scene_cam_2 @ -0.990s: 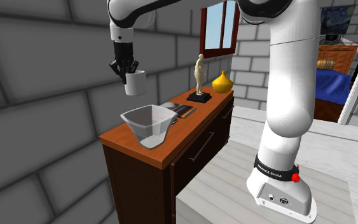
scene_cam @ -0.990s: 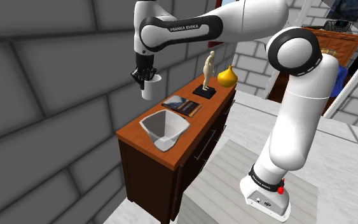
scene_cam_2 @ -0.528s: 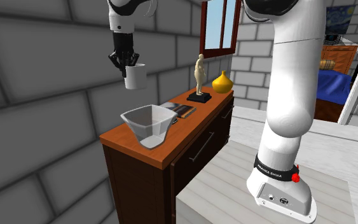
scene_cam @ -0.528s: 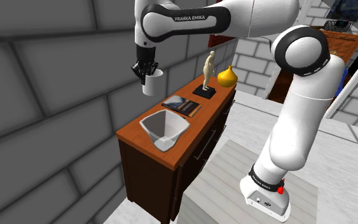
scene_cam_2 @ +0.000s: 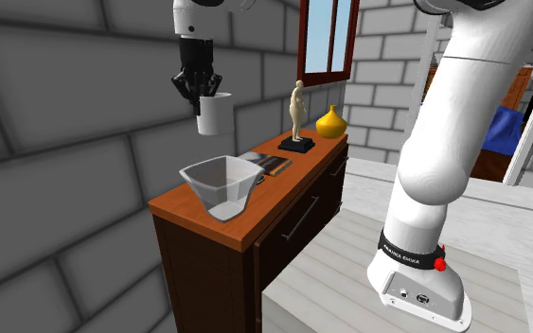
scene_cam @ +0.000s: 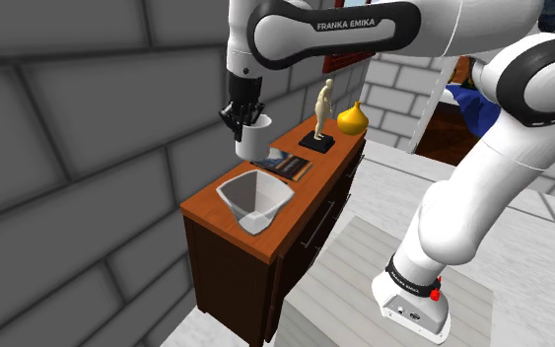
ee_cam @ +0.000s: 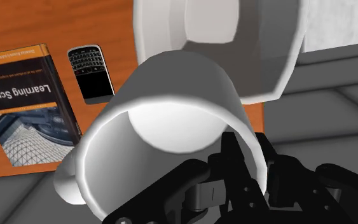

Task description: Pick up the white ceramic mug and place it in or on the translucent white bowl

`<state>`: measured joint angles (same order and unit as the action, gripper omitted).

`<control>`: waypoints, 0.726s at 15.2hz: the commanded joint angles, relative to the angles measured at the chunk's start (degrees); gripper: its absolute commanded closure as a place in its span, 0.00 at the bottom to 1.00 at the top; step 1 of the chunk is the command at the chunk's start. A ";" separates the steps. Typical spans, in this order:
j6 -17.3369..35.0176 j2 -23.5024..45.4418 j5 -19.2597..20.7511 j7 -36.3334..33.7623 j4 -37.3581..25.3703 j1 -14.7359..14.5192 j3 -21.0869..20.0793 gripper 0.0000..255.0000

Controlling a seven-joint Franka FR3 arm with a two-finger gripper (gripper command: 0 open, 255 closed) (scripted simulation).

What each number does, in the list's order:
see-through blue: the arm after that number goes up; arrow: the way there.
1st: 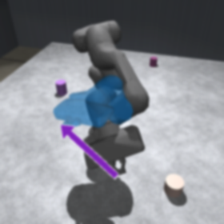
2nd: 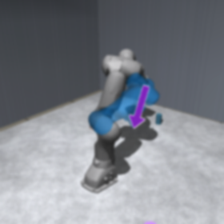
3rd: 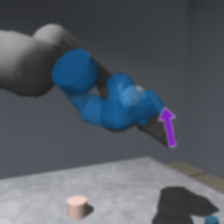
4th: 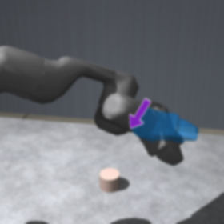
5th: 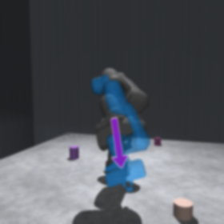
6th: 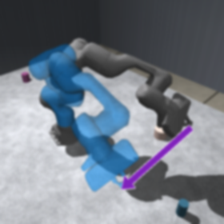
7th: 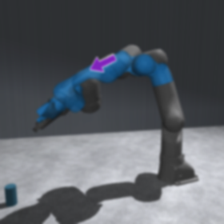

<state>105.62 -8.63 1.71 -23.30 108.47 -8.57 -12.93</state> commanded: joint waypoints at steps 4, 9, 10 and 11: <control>0.92 -4.48 -1.02 -1.33 5.32 -0.89 -0.77 1.00; 4.77 -4.41 -1.00 -1.53 9.10 -0.94 -0.87 1.00; 5.53 -4.36 -0.98 -1.58 9.81 -0.94 -0.89 1.00; 6.30 -4.29 -0.97 -1.63 10.52 -0.95 -0.92 1.00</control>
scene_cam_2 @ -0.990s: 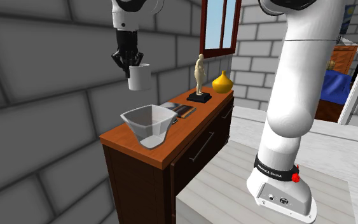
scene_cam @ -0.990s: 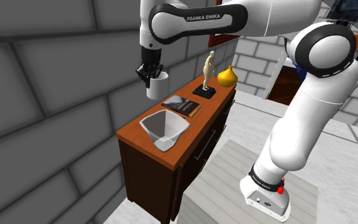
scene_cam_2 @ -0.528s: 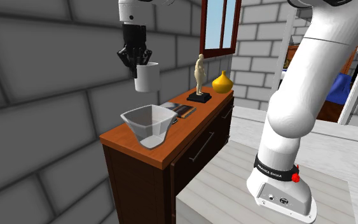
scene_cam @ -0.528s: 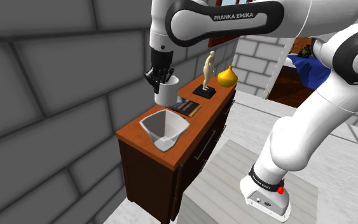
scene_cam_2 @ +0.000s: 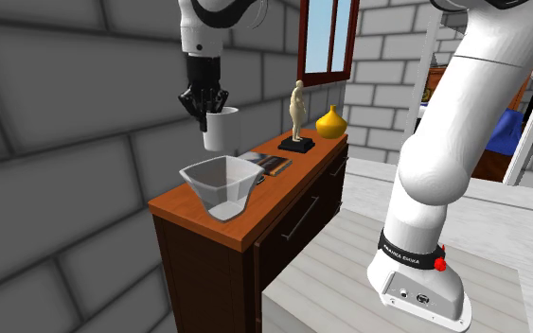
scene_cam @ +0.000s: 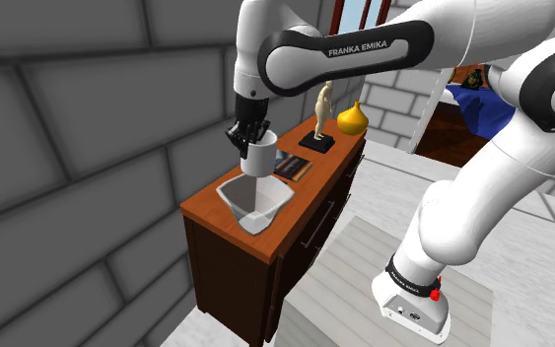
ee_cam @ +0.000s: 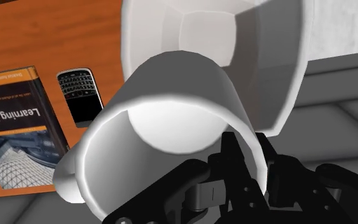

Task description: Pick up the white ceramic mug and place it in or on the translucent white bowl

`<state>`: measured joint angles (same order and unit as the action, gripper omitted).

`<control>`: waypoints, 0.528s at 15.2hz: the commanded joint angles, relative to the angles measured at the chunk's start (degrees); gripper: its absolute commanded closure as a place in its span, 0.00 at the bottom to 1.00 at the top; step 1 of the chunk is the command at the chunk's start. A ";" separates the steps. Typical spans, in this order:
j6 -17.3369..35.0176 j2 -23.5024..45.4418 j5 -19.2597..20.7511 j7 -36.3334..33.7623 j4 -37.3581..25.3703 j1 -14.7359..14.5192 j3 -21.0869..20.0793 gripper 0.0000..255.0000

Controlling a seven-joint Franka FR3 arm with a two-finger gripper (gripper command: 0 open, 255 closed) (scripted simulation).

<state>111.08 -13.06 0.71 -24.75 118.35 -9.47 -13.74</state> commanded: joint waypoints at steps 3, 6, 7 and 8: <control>3.14 0.42 0.11 -0.35 2.69 -0.07 -0.19 1.00; 5.45 0.81 0.22 -0.55 4.62 -0.08 -0.29 1.00; 6.23 0.97 0.26 -0.62 5.25 -0.08 -0.32 1.00; 7.36 1.22 0.34 -0.73 6.13 -0.09 -0.37 1.00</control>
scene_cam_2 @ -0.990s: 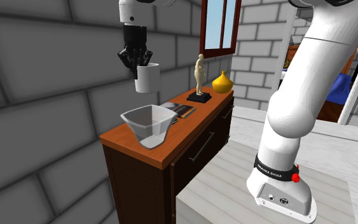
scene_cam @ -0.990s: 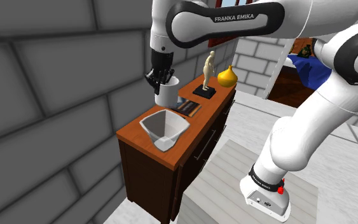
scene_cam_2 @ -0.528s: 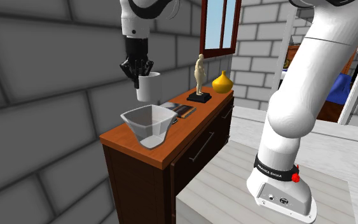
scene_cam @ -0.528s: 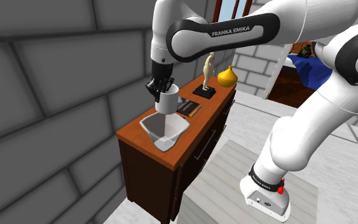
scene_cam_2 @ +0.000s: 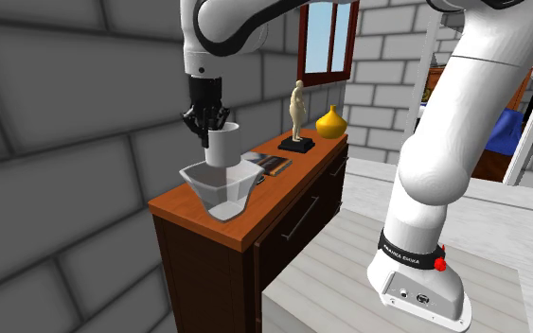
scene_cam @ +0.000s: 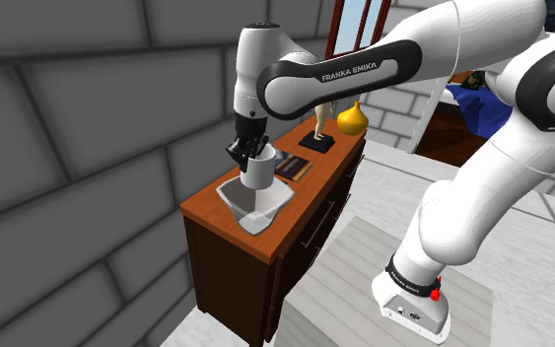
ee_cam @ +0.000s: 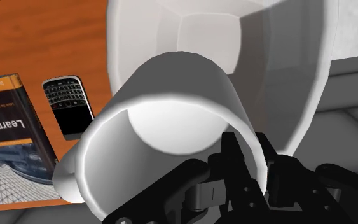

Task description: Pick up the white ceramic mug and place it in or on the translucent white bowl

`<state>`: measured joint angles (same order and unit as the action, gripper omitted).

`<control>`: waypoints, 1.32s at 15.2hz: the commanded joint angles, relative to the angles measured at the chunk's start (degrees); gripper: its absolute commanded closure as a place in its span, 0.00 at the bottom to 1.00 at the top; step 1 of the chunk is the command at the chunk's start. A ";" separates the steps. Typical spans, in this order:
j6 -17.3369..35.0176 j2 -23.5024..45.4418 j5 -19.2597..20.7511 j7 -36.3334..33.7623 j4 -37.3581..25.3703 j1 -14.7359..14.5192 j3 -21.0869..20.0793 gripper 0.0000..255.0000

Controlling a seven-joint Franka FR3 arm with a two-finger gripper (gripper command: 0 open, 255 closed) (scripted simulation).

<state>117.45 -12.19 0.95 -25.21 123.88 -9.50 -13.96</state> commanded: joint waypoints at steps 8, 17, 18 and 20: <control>0.99 0.35 0.09 -0.27 0.60 -0.06 -0.15 1.00; -4.76 -1.32 -0.37 0.07 -3.52 -0.17 -0.02 0.00; -6.26 -1.64 -0.45 0.13 -4.72 -0.19 0.01 0.00; -6.26 -1.65 -0.45 0.13 -4.71 -0.19 0.01 0.00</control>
<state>111.62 -13.79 0.52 -25.11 119.50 -9.70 -13.96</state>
